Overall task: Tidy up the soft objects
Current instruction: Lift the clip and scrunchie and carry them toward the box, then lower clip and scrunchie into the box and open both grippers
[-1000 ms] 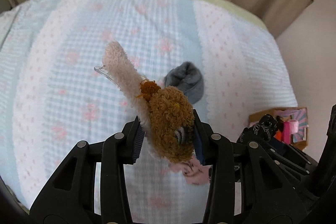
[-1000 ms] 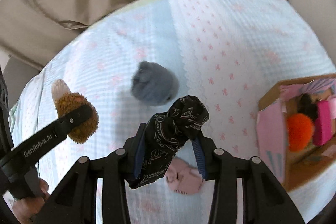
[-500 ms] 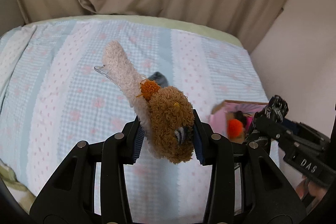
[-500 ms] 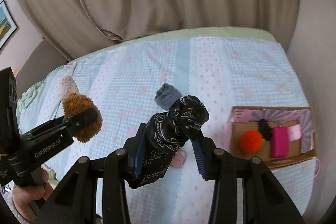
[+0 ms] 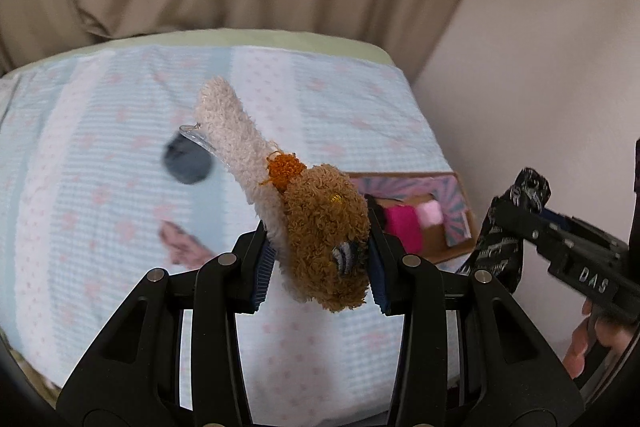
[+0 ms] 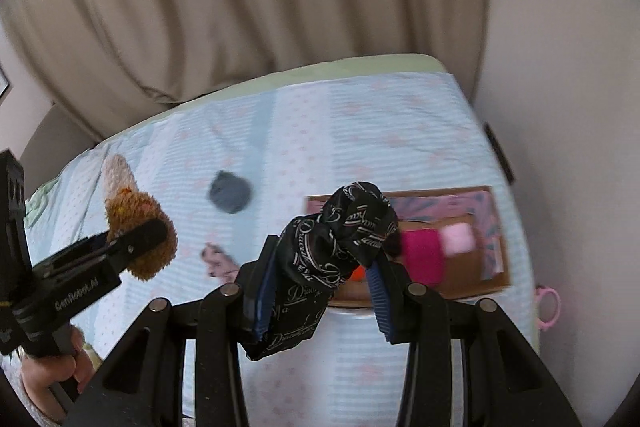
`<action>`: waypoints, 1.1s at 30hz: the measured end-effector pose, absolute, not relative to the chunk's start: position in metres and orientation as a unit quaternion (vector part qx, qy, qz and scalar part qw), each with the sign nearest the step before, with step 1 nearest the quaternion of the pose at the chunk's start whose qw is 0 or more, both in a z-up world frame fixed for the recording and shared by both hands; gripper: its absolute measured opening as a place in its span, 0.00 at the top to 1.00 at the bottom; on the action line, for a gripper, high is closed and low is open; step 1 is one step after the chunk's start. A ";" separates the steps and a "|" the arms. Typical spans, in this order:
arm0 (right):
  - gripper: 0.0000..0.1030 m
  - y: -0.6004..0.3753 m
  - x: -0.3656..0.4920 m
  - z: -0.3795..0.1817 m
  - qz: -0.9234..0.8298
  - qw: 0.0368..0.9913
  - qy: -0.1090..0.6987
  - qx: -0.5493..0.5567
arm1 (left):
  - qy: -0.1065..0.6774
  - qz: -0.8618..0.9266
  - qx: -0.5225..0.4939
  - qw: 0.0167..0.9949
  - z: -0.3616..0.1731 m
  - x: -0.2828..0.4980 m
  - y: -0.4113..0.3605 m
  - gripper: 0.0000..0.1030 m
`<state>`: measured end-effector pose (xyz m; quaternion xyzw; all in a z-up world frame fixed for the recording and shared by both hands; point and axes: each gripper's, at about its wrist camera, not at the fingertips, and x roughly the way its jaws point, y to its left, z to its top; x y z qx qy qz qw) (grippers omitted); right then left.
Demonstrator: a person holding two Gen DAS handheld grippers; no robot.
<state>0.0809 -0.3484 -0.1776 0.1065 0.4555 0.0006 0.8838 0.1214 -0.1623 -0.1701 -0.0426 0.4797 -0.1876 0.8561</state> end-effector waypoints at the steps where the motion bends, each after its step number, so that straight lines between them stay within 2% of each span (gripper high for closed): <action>1: 0.63 -0.362 0.081 -0.180 -0.006 0.882 0.458 0.108 | 0.483 -0.192 -0.041 0.853 -0.174 0.122 -0.173 0.65; 8: 0.63 -0.434 0.100 -0.216 -0.046 0.859 0.495 0.122 | 0.527 -0.210 -0.021 0.823 -0.227 0.142 -0.251 0.65; 14: 0.63 -0.476 0.125 -0.273 -0.062 0.830 0.540 0.129 | 0.564 -0.220 0.008 0.796 -0.286 0.166 -0.304 0.65; 20: 0.63 -0.495 0.149 -0.330 -0.047 0.802 0.586 0.102 | 0.600 -0.233 0.048 0.764 -0.344 0.182 -0.344 0.65; 25: 0.63 -0.504 0.162 -0.362 -0.027 0.782 0.614 0.104 | 0.618 -0.236 0.070 0.747 -0.369 0.188 -0.354 0.65; 26: 0.63 -0.505 0.163 -0.367 -0.024 0.779 0.618 0.108 | 0.620 -0.242 0.076 0.743 -0.373 0.189 -0.357 0.63; 28: 0.60 -0.510 0.164 -0.376 -0.016 0.772 0.623 0.124 | 0.616 -0.254 0.096 0.739 -0.376 0.188 -0.363 0.46; 29: 0.51 -0.511 0.165 -0.379 -0.012 0.768 0.626 0.131 | 0.613 -0.244 0.120 0.742 -0.377 0.187 -0.366 0.15; 30: 0.36 -0.512 0.165 -0.383 -0.009 0.765 0.629 0.139 | 0.610 -0.235 0.133 0.745 -0.377 0.187 -0.365 0.01; 31: 0.26 -0.514 0.164 -0.385 -0.006 0.765 0.627 0.144 | 0.605 -0.228 0.143 0.750 -0.376 0.185 -0.364 0.00; 32: 0.06 -0.514 0.163 -0.385 -0.005 0.767 0.625 0.146 | 0.603 -0.227 0.145 0.751 -0.375 0.184 -0.361 0.00; 33: 0.00 -0.515 0.161 -0.384 -0.002 0.770 0.621 0.147 | 0.607 -0.225 0.140 0.749 -0.376 0.184 -0.357 0.00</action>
